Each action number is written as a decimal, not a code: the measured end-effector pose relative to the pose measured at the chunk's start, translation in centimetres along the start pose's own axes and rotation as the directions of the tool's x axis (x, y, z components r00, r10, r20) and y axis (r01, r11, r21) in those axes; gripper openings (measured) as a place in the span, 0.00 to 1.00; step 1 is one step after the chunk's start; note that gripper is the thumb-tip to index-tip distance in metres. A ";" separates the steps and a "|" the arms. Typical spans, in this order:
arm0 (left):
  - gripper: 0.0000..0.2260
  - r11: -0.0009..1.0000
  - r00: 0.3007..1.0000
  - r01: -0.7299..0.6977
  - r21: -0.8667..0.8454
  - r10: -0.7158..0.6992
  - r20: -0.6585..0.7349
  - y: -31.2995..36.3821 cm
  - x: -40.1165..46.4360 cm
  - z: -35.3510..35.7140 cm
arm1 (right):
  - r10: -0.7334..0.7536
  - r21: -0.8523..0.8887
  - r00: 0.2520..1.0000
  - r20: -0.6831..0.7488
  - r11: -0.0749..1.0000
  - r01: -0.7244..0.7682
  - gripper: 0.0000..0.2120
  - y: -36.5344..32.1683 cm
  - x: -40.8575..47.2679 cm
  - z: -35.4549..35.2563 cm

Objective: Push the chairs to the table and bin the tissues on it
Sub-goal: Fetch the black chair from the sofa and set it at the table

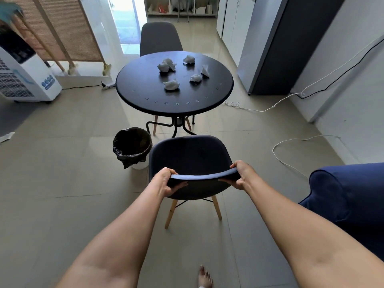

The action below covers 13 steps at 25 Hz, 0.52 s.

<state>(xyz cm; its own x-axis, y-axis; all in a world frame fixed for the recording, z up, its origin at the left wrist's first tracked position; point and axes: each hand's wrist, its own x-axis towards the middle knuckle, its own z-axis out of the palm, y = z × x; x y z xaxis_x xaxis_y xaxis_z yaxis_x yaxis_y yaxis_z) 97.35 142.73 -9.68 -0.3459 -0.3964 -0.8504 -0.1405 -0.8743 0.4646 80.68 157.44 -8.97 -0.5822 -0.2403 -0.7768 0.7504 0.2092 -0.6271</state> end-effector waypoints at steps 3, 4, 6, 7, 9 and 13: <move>0.06 1.000 1.000 -0.013 -0.007 0.013 0.001 1.9 1.6 1.8 | 0.007 0.004 1.000 0.000 1.000 -0.007 0.21 -2.3 1.9 1.0; 0.06 1.000 1.000 -0.010 -0.010 0.010 -0.001 2.4 2.1 2.3 | 0.006 0.000 1.000 0.000 1.000 -0.006 0.21 -3.0 2.5 1.2; 0.06 1.000 1.000 -0.010 -0.008 0.010 0.002 3.3 2.9 3.1 | 0.007 0.006 1.000 0.007 1.000 -0.007 0.20 -3.9 3.4 1.8; 0.06 1.000 1.000 -0.010 -0.004 0.010 0.000 3.8 3.3 3.4 | 0.007 0.011 1.000 0.011 1.000 -0.007 0.20 -4.3 3.7 2.0; 0.06 1.000 1.000 0.000 0.009 0.000 -0.006 4.5 3.9 3.9 | 0.014 0.017 1.000 0.014 1.000 -0.014 0.19 -5.1 4.4 2.5; 0.06 1.000 1.000 0.004 0.005 -0.004 -0.001 5.3 4.7 4.4 | 0.018 0.018 1.000 0.017 1.000 -0.018 0.20 -5.8 5.0 3.0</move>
<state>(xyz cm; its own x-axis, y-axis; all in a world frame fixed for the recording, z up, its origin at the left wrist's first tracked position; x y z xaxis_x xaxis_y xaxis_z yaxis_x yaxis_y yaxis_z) 90.86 137.44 -10.09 -0.3441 -0.3929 -0.8528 -0.1465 -0.8746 0.4621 74.34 152.16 -9.09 -0.5630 -0.2527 -0.7869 0.7664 0.1968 -0.6115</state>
